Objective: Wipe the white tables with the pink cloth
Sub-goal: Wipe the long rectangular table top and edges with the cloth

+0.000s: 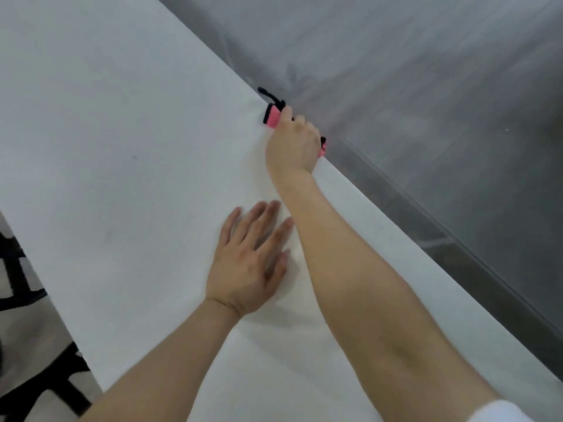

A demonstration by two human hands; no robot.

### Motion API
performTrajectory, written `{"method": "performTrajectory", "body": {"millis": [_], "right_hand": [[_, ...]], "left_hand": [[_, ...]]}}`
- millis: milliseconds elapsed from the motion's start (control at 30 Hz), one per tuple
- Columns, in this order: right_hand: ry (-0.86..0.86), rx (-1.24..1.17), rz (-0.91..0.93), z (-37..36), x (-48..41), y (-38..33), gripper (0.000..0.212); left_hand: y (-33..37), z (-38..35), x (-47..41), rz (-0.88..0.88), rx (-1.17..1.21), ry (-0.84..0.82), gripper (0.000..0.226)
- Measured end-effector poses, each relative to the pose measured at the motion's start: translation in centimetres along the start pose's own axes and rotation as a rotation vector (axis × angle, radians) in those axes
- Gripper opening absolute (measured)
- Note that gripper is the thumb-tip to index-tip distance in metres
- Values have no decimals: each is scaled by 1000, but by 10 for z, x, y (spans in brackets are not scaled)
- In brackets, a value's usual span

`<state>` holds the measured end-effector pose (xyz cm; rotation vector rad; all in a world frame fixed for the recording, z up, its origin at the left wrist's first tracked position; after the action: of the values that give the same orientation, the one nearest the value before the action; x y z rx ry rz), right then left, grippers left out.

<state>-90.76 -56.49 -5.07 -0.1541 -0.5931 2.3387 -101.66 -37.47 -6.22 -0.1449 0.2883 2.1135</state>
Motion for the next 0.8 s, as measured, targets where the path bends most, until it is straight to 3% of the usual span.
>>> {"method": "performTrajectory", "body": {"millis": [67,133,267,333,400,500,567,700,800], "right_hand": [[20,-2,33,9,17,29,59],[156,-37,70,36,68,84,65],[122,31,-63,73,153,163,40],[128,50,-124,63,135,145,50],[159,69,-31,45,84,87,61],[-17,0,38,-1,-6,2,57],[-54,15,55,-16,-27,-17,57],[69,-9,32,20,35,47,63],[63,20,7,43,81,87,58]], "left_hand": [[-1,-1,-1,14,-25,-11,53],[0,0,0,33,-29,-12,53],[1,-1,-2,29,-4,-22,53],[2,1,0,30,-10,-26,53],[4,4,0,16,-13,-39,53],[-7,12,-11,-117,-25,-54,51],[-42,17,-29,-108,-72,-39,50],[-139,16,-64,190,-239,-51,55],[-156,5,-69,193,-230,-27,57]]}}
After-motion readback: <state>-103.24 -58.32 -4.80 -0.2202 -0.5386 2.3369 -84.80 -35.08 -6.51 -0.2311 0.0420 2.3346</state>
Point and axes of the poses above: each hand's wrist, its own x-axis away from the middle knuckle, its own z-axis out of the back of the hand, y = z × x, the point moved 7 cm from there along -x, towards the middle knuckle, and after that the axes turned 7 degrees about -x, right-handed, at the moved point
